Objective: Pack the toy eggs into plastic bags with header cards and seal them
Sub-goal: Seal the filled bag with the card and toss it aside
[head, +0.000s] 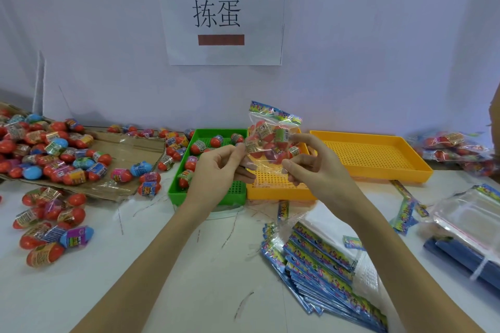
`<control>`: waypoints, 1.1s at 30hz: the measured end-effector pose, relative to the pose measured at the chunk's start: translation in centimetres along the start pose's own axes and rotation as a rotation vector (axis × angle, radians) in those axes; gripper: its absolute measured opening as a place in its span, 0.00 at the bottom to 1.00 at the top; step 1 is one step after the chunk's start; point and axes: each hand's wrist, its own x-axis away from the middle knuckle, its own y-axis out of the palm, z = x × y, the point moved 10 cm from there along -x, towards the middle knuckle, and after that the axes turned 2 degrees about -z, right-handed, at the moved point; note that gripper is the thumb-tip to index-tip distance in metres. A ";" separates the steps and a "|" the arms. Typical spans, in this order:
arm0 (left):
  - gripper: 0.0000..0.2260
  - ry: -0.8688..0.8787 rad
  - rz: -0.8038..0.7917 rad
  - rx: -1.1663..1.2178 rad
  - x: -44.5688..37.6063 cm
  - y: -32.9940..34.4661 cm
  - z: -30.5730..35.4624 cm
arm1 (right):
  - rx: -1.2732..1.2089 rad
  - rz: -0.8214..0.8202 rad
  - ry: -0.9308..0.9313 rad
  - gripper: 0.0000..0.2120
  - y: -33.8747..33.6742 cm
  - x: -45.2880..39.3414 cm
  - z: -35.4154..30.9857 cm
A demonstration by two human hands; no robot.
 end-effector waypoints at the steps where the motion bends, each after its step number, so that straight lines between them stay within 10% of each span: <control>1: 0.18 -0.017 -0.004 0.013 0.0 0.2 -0.1 | 0.005 -0.010 0.003 0.20 0.0 0.0 0.1; 13: 0.06 -0.213 0.076 0.427 0.5 -0.1 -1.9 | 0.040 -0.136 0.079 0.15 0.6 0.3 -0.1; 18: 0.06 0.023 0.155 -0.051 0.8 -0.9 0.4 | 0.143 0.031 0.024 0.11 0.0 0.1 -0.5; 26: 0.05 0.072 0.228 -0.177 0.9 -2.2 1.2 | 0.427 0.096 -0.099 0.12 -0.5 0.2 -1.3; 33: 0.08 0.109 0.144 -0.180 0.6 -1.6 1.7 | 0.043 0.029 0.179 0.26 1.1 0.3 1.4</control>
